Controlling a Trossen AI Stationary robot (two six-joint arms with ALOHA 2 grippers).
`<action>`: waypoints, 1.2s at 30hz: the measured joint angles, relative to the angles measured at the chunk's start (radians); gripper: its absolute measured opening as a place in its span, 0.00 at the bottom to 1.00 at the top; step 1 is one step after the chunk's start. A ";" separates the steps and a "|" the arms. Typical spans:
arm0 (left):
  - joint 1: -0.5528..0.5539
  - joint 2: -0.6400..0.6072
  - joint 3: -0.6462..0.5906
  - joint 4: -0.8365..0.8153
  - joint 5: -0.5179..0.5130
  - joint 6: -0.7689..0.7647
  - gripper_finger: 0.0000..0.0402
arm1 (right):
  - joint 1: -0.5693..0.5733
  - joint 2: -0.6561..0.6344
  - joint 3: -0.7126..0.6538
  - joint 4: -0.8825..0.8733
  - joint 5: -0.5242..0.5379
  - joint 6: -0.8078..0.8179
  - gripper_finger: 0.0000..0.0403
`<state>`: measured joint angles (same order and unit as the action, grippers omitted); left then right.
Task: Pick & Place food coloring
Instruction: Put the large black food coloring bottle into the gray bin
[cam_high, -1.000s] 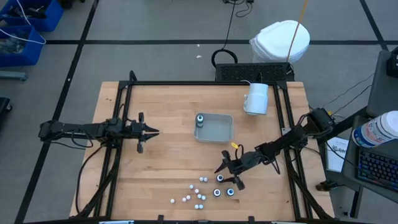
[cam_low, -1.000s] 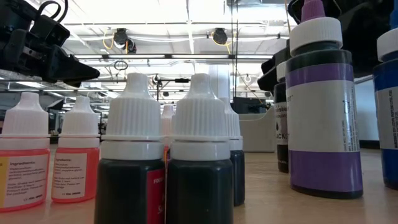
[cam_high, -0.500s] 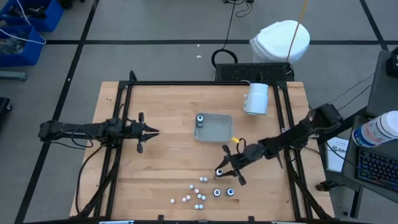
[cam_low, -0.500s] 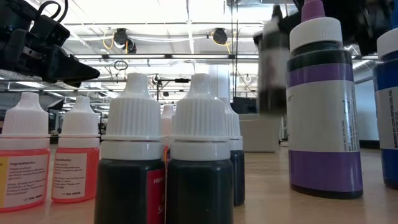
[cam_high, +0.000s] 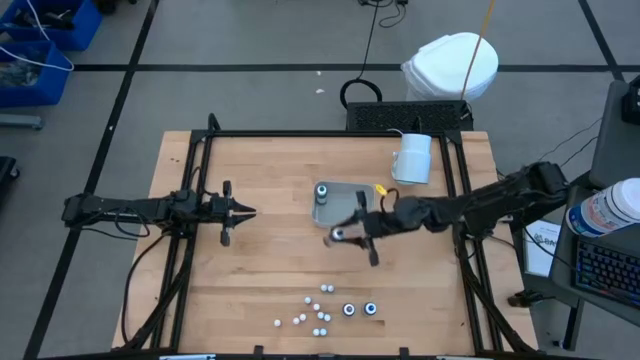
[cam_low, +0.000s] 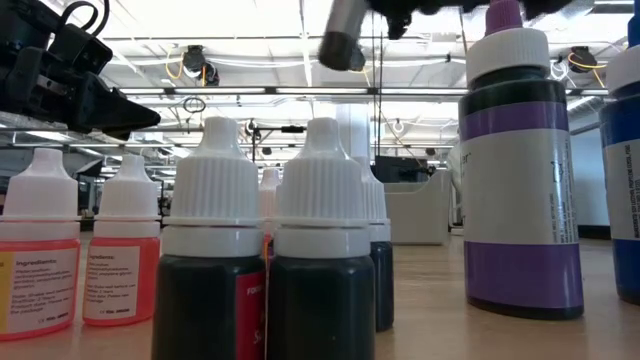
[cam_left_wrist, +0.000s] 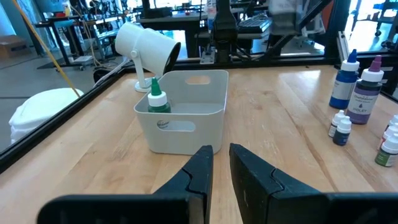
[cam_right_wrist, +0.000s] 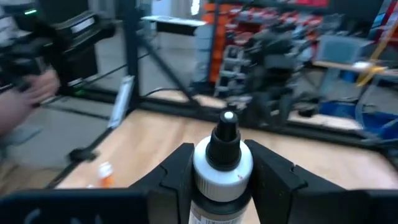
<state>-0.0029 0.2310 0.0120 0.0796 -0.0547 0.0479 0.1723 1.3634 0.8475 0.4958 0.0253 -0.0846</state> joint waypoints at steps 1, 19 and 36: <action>0.000 0.000 0.000 0.000 0.000 0.000 0.16 | -0.022 0.009 0.011 0.000 0.000 -0.004 0.29; 0.001 0.000 0.000 -0.002 0.000 0.010 0.16 | -0.242 0.279 0.029 0.145 -0.003 0.013 0.29; 0.002 0.000 0.000 -0.001 0.000 0.009 0.16 | -0.266 0.332 0.029 0.135 -0.001 0.020 0.29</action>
<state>-0.0013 0.2310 0.0120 0.0784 -0.0551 0.0566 -0.0933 1.6951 0.8761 0.6304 0.0238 -0.0647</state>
